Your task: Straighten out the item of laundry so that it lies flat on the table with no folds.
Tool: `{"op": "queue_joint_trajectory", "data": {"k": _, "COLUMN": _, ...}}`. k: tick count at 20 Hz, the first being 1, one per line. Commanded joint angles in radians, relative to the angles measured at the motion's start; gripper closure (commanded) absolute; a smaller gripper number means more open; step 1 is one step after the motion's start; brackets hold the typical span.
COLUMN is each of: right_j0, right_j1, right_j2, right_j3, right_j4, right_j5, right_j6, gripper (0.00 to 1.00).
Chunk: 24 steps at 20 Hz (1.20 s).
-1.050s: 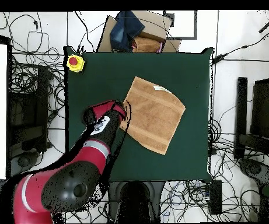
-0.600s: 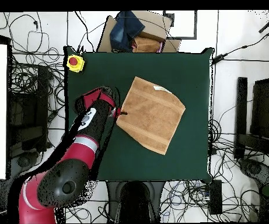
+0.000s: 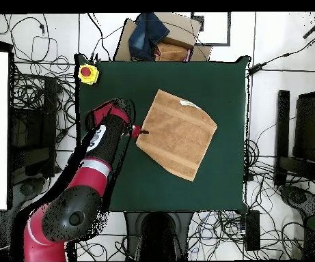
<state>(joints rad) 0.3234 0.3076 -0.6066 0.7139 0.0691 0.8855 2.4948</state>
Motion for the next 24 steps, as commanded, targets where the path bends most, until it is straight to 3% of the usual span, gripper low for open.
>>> {"op": "queue_joint_trajectory", "data": {"k": 1, "right_j0": 0.007, "right_j1": 0.135, "right_j2": 0.055, "right_j3": 0.060, "right_j4": 0.003, "right_j5": 0.032, "right_j6": 0.217, "gripper": 0.00}}
{"op": "queue_joint_trajectory", "data": {"k": 5, "right_j0": 0.040, "right_j1": 0.072, "right_j2": 0.095, "right_j3": 0.177, "right_j4": 0.002, "right_j5": 0.017, "right_j6": 0.186, "gripper": 0.00}}
{"op": "queue_joint_trajectory", "data": {"k": 13, "right_j0": 0.065, "right_j1": 0.016, "right_j2": 0.107, "right_j3": 0.281, "right_j4": -0.012, "right_j5": -0.016, "right_j6": 0.147, "gripper": 0.00}}
{"op": "queue_joint_trajectory", "data": {"k": 20, "right_j0": 0.063, "right_j1": 0.029, "right_j2": 0.097, "right_j3": 0.293, "right_j4": -0.018, "right_j5": -0.054, "right_j6": 0.138, "gripper": 0.00}}
{"op": "queue_joint_trajectory", "data": {"k": 24, "right_j0": 0.049, "right_j1": 0.091, "right_j2": 0.068, "right_j3": 0.218, "right_j4": -0.014, "right_j5": -0.044, "right_j6": 0.167, "gripper": 0.00}}
